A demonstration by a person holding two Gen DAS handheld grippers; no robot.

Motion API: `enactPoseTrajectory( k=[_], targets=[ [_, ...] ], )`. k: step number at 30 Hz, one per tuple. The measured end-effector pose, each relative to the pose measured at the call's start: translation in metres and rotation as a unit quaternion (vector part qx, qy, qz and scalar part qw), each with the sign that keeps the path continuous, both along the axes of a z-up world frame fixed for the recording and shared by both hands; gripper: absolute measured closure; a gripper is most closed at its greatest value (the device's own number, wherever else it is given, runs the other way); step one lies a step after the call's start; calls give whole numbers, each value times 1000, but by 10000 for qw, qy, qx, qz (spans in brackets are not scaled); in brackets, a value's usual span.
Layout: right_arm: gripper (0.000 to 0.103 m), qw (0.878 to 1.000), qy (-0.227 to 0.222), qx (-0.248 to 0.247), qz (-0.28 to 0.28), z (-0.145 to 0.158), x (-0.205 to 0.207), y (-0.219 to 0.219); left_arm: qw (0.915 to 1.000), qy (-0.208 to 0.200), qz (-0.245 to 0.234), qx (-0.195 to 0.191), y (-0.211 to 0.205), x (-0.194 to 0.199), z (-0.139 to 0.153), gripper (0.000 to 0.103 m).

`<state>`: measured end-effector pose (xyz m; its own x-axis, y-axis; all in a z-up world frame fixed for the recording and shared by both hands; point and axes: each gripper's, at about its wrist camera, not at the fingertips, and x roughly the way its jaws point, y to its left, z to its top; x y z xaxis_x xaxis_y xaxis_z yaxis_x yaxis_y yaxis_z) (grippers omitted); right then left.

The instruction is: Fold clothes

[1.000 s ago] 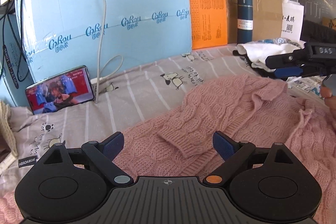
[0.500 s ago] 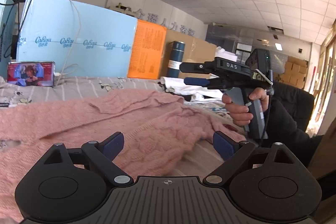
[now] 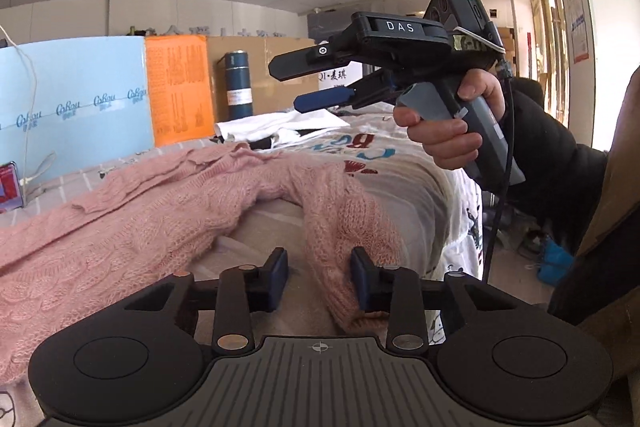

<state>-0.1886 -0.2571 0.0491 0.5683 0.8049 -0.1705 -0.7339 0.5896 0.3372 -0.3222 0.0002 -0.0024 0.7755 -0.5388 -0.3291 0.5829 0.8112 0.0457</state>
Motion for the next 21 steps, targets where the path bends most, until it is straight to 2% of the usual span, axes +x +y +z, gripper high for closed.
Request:
enactPoseTrajectory(
  k=[1, 3, 8, 9, 11, 13, 15, 16, 19, 21],
  targets=[
    [8, 10000, 0, 11, -32, 0, -1, -2, 9999, -11, -14, -104, 3, 1, 4, 100],
    [8, 10000, 8, 60, -41, -1, -3, -4, 9996, -239, 87, -80, 7, -1, 14, 99],
    [8, 9996, 39, 277, 87, 0, -1, -3, 9947, -741, 622, 353, 18, 11, 40, 98],
    [8, 9995, 59, 299, 111, 0, 0, -2, 9922, -780, 817, 536, 18, 14, 42, 93],
    [8, 9993, 103, 328, 144, -2, 2, -1, 9880, -756, 1151, 692, 25, 20, 43, 91],
    [8, 9993, 161, 312, 145, -5, 4, 1, 9848, -681, 1426, 723, 34, 25, 43, 77],
    [8, 9992, 226, 313, 124, -7, 7, 1, 9832, -597, 1638, 548, 47, 24, 43, 52],
    [8, 9991, 260, 315, 110, -9, 8, 1, 9816, -584, 1767, 430, 54, 22, 43, 47],
    [8, 9987, 355, 362, 89, -12, 14, 1, 9764, -386, 2124, -20, 76, 20, 45, 45],
    [8, 9983, 404, 415, 88, -13, 18, 2, 9732, -193, 2237, -486, 91, 20, 44, 45]
  ],
)
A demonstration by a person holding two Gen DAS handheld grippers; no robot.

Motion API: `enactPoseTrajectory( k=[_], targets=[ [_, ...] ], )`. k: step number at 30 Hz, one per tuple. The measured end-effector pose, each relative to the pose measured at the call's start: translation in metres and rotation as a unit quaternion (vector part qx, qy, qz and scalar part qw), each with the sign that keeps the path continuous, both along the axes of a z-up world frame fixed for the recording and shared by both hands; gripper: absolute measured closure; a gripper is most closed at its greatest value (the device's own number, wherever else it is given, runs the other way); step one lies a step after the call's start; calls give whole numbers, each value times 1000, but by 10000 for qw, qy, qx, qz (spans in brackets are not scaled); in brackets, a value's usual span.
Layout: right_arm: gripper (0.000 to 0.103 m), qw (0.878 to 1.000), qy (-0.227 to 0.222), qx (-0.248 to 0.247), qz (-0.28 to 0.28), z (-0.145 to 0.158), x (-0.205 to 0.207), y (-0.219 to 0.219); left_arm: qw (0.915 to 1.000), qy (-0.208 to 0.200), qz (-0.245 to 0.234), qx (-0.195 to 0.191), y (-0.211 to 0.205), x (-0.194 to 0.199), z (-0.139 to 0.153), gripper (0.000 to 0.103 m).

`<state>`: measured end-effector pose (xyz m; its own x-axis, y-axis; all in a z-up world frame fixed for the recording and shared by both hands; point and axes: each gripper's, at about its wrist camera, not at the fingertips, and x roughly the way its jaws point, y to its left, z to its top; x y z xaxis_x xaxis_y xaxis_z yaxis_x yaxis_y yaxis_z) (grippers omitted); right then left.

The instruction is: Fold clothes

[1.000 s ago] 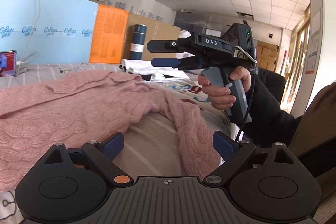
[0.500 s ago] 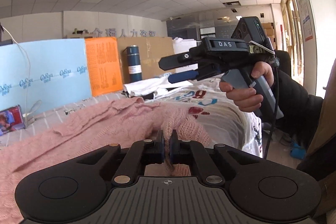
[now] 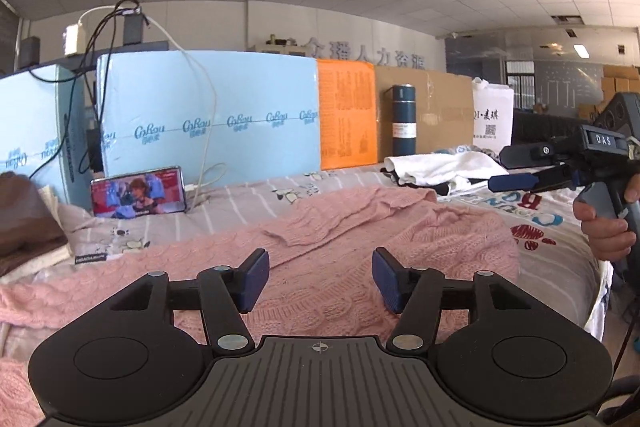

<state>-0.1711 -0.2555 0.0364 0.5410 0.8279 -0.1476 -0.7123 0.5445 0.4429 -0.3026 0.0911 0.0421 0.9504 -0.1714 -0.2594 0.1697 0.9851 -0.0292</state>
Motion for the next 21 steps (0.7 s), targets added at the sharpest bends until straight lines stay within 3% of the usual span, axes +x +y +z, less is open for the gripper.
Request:
enactPoseTrajectory(
  k=[4, 6, 11, 13, 14, 15, 18, 21],
  targets=[
    [8, 9999, 81, 124, 45, -3, 7, 4, 9961, 212, -438, -739, 11, 3, -6, 42],
    [8, 9998, 130, 160, 50, -5, 12, 6, 9949, 396, -609, -703, 4, 8, -12, 37],
    [8, 9990, 381, 243, 59, -12, 26, 12, 9916, 733, -1002, -362, -18, 21, -22, 39],
    [8, 9987, 445, 229, 62, -15, 29, 13, 9902, 786, -1145, -149, -26, 24, -25, 50],
    [8, 9985, 481, 235, 65, -16, 31, 12, 9890, 800, -1244, -83, -29, 25, -25, 71],
    [8, 9983, 512, 256, 77, -17, 32, 12, 9879, 782, -1337, -78, -31, 24, -24, 81],
    [8, 9976, 563, 366, 139, -20, 34, 9, 9884, 469, -1418, -260, -31, 19, -13, 92],
    [7, 9967, 602, 504, 197, -21, 35, 7, 9872, 62, -1499, -546, -30, 17, 5, 94]
  ],
)
